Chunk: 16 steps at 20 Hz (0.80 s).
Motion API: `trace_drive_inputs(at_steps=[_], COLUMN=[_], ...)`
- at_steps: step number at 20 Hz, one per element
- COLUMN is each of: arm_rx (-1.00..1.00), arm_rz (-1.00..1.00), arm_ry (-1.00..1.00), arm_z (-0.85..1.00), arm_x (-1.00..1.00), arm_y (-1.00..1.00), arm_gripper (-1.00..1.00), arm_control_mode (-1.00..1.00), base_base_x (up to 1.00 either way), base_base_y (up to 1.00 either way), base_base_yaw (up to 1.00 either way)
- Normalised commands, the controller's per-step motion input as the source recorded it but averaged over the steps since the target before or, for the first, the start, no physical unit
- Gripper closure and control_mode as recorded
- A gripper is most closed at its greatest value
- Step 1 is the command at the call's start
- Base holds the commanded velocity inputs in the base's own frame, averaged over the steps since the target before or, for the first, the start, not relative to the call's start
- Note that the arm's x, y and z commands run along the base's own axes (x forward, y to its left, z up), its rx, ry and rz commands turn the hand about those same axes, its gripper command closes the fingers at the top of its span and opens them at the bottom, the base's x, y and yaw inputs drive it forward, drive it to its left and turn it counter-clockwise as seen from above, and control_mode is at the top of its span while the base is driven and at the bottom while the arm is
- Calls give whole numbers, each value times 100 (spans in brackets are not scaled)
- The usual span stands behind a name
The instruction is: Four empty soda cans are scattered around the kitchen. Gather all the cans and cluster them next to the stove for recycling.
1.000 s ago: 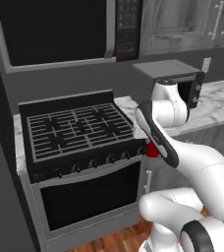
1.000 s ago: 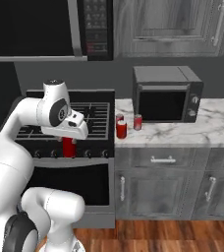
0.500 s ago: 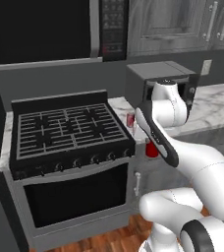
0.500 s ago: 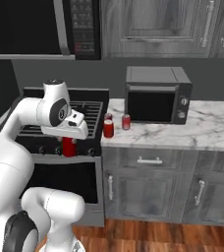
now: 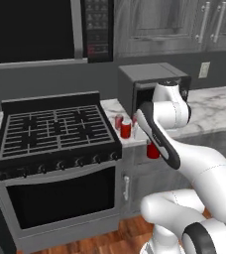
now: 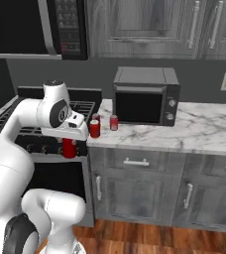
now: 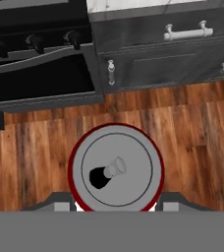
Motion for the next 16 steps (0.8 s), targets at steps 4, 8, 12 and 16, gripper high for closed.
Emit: trace_drive_inputs(at_steps=[4, 8, 12, 16], arm_rx=[0, 0, 0, 0], arm_rz=[0, 0, 0, 0], arm_ry=[0, 0, 0, 0], arm_z=[0, 0, 0, 0], arm_x=[0, 0, 0, 0], arm_y=[0, 0, 0, 0], arm_gripper=[100, 100, 100, 100], arm_control_mode=[100, 100, 100, 100], base_base_x=[8, 4, 15, 28], base_base_y=[-45, -38, -35, -34], base_base_yaw=[14, 13, 14, 14])
